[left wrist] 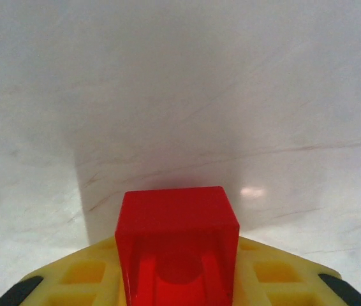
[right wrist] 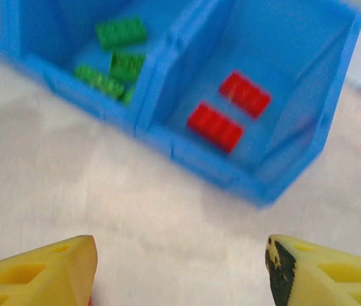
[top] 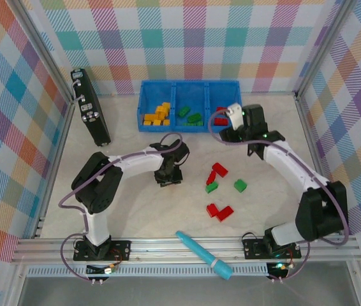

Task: Sort the legos into containers by color
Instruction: Pick up the lego from the center of the table, then place the lego in the container.

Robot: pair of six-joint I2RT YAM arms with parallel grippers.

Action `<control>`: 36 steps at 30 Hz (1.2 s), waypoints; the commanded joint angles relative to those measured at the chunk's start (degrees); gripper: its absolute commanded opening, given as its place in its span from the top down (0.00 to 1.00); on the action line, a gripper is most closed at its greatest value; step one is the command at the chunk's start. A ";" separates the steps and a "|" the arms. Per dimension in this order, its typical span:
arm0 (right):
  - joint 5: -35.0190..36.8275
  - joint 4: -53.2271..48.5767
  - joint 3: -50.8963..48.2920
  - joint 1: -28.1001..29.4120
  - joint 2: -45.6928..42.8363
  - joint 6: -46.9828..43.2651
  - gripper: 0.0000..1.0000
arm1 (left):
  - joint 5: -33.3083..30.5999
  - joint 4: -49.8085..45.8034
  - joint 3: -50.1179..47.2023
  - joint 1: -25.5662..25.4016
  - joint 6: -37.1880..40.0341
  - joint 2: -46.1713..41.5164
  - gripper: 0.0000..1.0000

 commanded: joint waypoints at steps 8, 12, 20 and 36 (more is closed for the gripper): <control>4.12 -8.70 -12.11 -2.16 -14.76 20.07 0.30 | -0.10 -2.23 29.48 -0.56 4.48 7.05 0.71; 1.43 -8.38 -18.47 -2.10 -21.87 27.26 0.31 | -0.85 3.76 40.90 -0.53 3.98 13.90 0.71; -4.30 -8.96 -24.77 -2.09 -27.02 27.45 0.32 | -0.38 17.96 55.56 -0.56 -3.18 27.92 0.70; -9.71 -12.82 -19.13 -2.14 -23.98 23.62 0.27 | -9.32 31.16 70.12 -0.02 -8.95 40.49 0.35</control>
